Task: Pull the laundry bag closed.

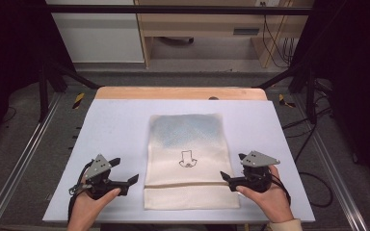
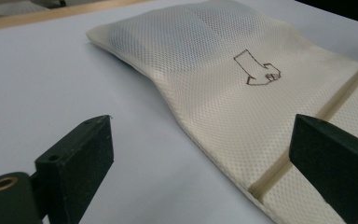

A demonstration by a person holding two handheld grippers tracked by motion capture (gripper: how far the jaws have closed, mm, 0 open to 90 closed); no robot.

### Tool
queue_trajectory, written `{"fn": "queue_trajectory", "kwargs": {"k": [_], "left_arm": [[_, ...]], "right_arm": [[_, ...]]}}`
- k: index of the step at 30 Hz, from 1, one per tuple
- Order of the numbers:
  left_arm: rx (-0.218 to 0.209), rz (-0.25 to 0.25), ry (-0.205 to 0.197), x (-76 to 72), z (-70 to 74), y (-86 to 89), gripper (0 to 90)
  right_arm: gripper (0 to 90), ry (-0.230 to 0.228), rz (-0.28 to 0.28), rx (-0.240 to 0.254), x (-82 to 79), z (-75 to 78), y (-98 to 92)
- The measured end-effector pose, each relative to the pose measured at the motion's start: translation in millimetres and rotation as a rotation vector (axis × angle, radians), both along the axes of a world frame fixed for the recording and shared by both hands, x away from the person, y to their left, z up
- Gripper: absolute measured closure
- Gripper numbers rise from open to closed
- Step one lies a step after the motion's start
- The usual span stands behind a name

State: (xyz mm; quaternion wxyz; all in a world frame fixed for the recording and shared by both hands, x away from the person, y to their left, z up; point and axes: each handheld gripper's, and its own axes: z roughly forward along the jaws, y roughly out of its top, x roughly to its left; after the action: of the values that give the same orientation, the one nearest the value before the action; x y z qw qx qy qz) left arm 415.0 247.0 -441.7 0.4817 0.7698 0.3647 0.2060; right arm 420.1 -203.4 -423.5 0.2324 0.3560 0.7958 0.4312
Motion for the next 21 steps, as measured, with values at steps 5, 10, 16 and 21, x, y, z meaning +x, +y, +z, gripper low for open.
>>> {"fn": "queue_trajectory", "kwargs": {"k": [5,10,16,21], "left_arm": [[0.008,0.025,-0.048,-0.3,1.3,-2.3,4.2],[-0.012,0.04,-0.096,-5.2,6.2,0.1,3.4],[-0.019,0.067,-0.158,-2.3,11.2,17.4,2.6],[0.27,-0.067,-0.356,20.2,24.6,50.4,2.7]], "right_arm": [[6.2,-0.05,-0.015,0.008,-0.4,2.6,2.0],[6.2,-0.084,-0.037,0.01,-0.7,4.4,2.2],[6.5,-0.126,-0.125,0.032,1.1,8.7,-18.7],[6.6,-0.145,-0.197,0.051,2.3,7.8,-41.6]]}}
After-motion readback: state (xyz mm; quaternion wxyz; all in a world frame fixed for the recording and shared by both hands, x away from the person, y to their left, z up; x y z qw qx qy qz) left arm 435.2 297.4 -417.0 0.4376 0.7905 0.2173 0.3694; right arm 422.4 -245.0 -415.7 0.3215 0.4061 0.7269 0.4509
